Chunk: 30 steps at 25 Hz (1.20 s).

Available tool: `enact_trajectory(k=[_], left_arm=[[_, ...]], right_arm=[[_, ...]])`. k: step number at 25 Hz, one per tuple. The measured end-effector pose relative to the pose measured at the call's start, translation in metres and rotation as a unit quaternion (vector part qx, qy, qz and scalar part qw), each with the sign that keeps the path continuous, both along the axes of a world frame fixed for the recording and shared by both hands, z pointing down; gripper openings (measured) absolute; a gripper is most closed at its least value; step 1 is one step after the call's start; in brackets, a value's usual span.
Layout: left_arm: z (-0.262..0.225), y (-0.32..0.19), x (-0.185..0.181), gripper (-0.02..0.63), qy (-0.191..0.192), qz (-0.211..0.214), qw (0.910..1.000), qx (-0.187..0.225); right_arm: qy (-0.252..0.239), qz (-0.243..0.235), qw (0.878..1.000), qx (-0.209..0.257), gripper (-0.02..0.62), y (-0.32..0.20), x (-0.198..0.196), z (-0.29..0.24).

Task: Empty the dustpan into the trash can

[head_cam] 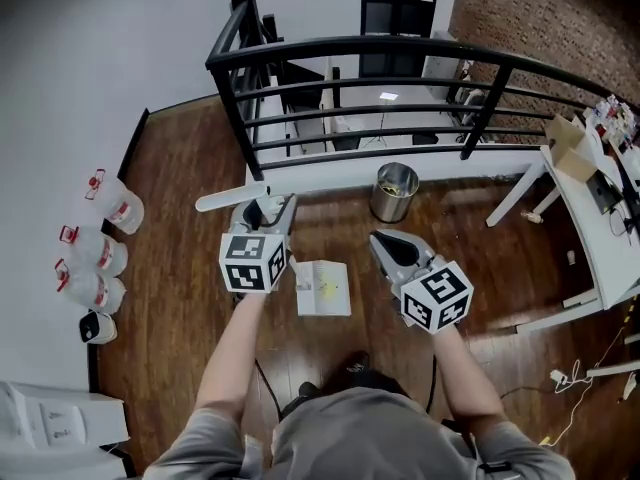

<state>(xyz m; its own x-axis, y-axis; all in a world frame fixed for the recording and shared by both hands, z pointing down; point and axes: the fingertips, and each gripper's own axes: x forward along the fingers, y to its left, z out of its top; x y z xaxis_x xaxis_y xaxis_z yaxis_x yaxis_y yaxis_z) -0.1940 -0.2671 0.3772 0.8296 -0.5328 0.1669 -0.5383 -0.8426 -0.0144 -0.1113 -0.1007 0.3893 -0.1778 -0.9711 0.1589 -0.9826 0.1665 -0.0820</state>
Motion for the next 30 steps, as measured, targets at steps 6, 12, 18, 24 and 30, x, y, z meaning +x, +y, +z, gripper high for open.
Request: enact_trajectory(k=[6, 12, 18, 24, 30], left_arm=[[-0.022, -0.022, 0.095, 0.207, 0.009, 0.030, 0.9995, 0.007], [-0.048, -0.064, 0.186, 0.207, 0.030, 0.061, 0.9975, 0.017], [-0.068, -0.109, 0.284, 0.207, 0.047, 0.118, 0.9916, 0.026], [-0.089, -0.153, 0.366, 0.206, 0.059, 0.153, 0.9858, 0.034], [-0.098, -0.198, 0.431, 0.206, 0.068, 0.158, 0.9844, 0.040]], right_arm=[[-0.003, 0.046, 0.999, 0.014, -0.002, -0.006, 0.090, -0.010], [-0.006, 0.099, 0.995, 0.022, -0.002, -0.024, 0.172, -0.012], [0.007, 0.159, 0.987, 0.018, -0.002, -0.064, 0.254, -0.015], [0.021, 0.196, 0.980, 0.022, -0.002, -0.108, 0.319, -0.035], [0.004, 0.223, 0.975, 0.017, -0.002, -0.135, 0.373, -0.022]])
